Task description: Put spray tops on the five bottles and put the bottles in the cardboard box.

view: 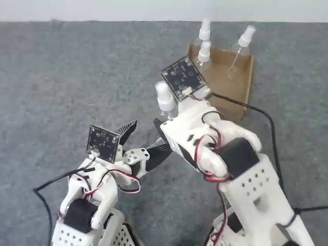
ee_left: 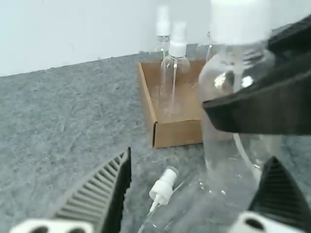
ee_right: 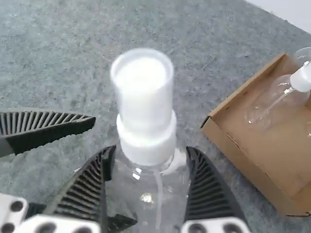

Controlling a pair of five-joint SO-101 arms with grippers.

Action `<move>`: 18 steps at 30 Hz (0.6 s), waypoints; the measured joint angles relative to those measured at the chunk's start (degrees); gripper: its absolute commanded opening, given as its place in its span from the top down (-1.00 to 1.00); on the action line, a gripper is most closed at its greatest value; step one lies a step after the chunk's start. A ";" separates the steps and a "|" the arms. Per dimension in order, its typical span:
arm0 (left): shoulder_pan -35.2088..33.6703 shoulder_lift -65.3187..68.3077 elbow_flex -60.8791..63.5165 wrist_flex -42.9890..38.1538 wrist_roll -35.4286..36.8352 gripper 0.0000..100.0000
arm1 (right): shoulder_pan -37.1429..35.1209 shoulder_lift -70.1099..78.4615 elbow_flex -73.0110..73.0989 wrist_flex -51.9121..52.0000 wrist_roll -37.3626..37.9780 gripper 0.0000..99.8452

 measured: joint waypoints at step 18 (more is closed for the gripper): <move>-0.26 0.00 0.00 0.00 0.00 0.24 | 28.57 2.99 0.00 -8.53 0.35 0.99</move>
